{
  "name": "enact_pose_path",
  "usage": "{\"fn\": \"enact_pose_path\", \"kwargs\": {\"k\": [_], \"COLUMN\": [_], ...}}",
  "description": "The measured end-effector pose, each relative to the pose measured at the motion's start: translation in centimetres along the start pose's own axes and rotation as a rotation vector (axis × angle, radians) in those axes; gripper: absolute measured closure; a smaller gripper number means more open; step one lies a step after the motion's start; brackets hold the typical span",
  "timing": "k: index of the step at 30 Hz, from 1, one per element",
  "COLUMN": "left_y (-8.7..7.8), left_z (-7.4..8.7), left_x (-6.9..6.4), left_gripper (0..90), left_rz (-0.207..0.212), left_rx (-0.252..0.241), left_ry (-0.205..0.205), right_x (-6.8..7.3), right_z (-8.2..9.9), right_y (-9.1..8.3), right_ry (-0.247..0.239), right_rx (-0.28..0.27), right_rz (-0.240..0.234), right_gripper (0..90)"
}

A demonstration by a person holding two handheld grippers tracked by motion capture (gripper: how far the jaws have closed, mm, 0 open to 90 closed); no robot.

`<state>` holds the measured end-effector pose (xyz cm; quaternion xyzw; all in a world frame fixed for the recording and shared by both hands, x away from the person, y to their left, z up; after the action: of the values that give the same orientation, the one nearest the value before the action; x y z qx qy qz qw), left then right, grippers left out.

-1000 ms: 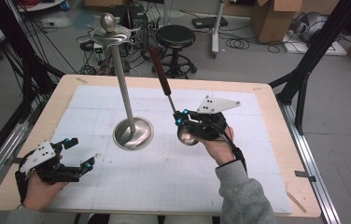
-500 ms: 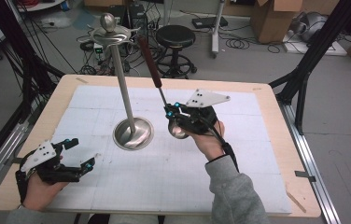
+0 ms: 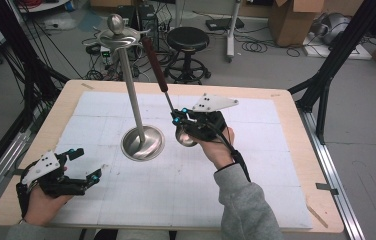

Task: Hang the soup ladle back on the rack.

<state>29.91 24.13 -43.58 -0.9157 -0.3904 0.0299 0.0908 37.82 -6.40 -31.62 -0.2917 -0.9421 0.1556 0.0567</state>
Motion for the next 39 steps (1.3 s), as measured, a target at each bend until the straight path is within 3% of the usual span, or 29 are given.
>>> {"fn": "enact_pose_path", "kwargs": {"k": [20,39], "left_y": [0.0,0.0], "left_z": [0.1,0.2], "left_x": [-0.1,-0.1], "left_gripper": [1.8,1.8], "left_rz": [0.01,0.009], "left_rx": [0.011,0.019], "left_ry": [-0.008,-0.002], "right_x": [0.1,0.3], "right_z": [-0.4,-0.1], "right_y": [1.3,2.9], "right_ry": [0.007,0.011], "right_rx": [-0.007,0.021], "right_rz": [-0.008,-0.016], "right_gripper": [85.0,85.0]}}
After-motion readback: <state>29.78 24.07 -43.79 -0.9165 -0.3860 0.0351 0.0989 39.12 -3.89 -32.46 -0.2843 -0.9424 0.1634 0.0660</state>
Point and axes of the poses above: each handheld gripper's, and its own axes: y roughly forward along the jaws, z roughly out of its underside, x roughly to its left, the point moved 7 cm from there along y, roughly forward along the jaws, and after that the axes turned 5 degrees about y, right-handed, at the moved point
